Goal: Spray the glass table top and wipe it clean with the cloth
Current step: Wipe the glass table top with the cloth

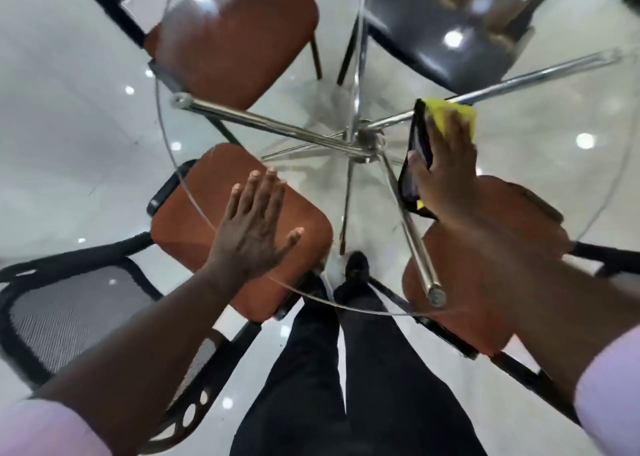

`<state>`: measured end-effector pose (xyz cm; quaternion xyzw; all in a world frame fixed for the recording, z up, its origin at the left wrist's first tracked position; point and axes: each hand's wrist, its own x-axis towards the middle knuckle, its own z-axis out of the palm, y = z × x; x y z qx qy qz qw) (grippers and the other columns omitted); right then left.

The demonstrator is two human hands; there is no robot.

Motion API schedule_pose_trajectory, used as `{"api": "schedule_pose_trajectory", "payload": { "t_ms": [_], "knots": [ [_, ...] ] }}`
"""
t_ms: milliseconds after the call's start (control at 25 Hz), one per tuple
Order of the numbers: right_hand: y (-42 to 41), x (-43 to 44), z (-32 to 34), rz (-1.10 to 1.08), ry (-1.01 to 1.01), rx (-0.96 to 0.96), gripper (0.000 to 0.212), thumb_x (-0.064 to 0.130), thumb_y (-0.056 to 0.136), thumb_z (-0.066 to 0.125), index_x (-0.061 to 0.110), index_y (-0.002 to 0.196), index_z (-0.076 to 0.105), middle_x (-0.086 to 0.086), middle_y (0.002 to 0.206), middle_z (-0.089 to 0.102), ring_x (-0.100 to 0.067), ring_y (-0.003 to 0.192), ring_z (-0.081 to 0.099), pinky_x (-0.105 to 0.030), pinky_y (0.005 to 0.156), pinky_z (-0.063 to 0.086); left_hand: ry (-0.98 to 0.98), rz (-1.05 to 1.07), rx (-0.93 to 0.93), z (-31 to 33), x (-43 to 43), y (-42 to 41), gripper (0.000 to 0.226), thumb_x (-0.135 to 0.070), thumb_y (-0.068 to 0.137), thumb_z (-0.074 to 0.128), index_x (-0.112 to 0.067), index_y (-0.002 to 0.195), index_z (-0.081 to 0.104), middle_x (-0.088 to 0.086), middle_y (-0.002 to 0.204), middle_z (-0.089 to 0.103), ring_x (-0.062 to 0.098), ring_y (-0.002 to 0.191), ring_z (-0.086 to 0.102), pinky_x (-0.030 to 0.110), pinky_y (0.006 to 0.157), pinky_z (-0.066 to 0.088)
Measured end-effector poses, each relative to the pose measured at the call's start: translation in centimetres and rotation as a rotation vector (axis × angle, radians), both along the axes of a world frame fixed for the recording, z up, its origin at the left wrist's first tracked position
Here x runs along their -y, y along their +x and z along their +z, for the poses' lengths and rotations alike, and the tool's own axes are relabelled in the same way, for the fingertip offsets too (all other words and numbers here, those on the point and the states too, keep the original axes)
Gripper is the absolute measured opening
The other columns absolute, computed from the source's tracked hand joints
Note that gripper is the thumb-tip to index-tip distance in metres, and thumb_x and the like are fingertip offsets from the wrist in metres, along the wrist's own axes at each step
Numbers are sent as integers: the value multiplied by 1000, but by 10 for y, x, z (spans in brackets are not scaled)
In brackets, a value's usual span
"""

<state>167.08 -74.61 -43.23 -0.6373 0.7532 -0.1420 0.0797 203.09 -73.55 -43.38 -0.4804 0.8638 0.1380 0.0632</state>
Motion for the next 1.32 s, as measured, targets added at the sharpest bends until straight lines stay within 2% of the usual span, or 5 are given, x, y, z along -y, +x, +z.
{"api": "schedule_pose_trajectory", "payload": {
  "t_ms": [240, 520, 720, 920, 1320],
  "knots": [
    [-52, -160, 11, 651, 120, -108, 65, 46, 104, 62, 38, 165, 43, -4, 177, 34, -27, 165, 30, -54, 132, 26, -22, -214, -83, -6, -3, -110, 76, -59, 102, 39, -20, 166, 27, 11, 176, 13, 33, 162, 16, 62, 126, 21],
    [-153, -99, -11, -491, -20, -70, 68, 43, 106, 53, 28, 170, 35, -17, 177, 31, -41, 164, 25, -65, 126, 32, -2, -279, -33, -4, 57, -217, 90, -73, 98, 36, -26, 169, 10, 3, 178, -3, 27, 164, 1, 60, 130, 13],
    [-174, -91, -9, 535, 35, -48, 71, 45, 101, 63, 45, 166, 37, 2, 177, 35, -22, 164, 30, -55, 132, 27, 51, -159, -71, 7, 117, -270, 108, -86, 82, 44, -28, 168, 15, 3, 178, 3, 30, 164, 6, 62, 128, 17],
    [-272, 101, -23, -455, -11, -3, 68, 37, 95, 57, 33, 162, 45, -15, 170, 42, -42, 158, 36, -65, 120, 36, 70, -201, 56, 13, 161, -283, 121, -95, 75, 39, -27, 169, 6, 0, 178, -6, 28, 164, 2, 62, 128, 20],
    [-337, 175, -15, -431, 119, 72, 67, 50, 101, 49, 43, 167, 37, -5, 179, 27, -31, 166, 23, -66, 129, 22, 51, -188, 149, 7, 169, -292, 130, -106, 67, 28, -24, 167, 17, 6, 177, 7, 39, 159, 23, 63, 121, 34]
  ]
}}
